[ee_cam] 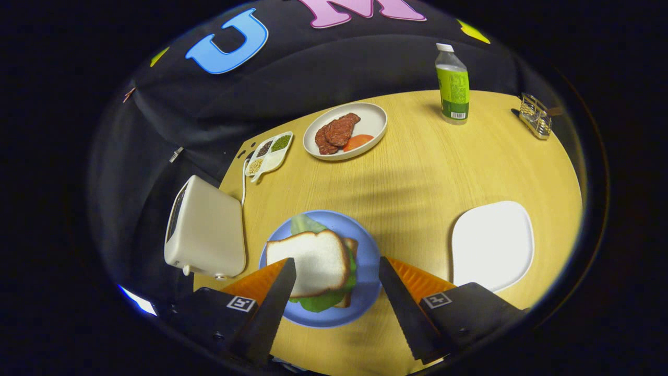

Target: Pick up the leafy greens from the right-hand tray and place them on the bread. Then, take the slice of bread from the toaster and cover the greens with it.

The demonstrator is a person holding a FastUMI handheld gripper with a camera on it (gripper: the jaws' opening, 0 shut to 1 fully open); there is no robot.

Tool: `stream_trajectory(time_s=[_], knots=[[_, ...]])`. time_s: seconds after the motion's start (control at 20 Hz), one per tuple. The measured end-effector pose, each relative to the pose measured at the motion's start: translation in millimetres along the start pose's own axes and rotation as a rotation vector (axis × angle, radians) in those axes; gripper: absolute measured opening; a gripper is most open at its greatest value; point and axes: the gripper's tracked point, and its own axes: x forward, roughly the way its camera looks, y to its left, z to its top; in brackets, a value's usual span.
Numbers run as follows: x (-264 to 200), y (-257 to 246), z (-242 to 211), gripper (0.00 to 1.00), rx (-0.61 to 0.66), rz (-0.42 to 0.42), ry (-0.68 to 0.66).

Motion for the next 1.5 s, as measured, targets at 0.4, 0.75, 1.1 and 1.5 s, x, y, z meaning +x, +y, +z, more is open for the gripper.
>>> stream_trajectory(time_s=[0.4,0.75,1.1,1.5], knots=[[-103.5,-46.9,68.2,0.99,-0.197,-0.015,-0.254],[-212.6,-72.3,125.2,0.99,-0.308,-0.062,-0.508],[-297.8,-101.4,150.6,0.99,-0.251,-0.207,-0.707],[-322.2,-92.2,133.3,0.99,-0.19,-0.248,-0.765]])
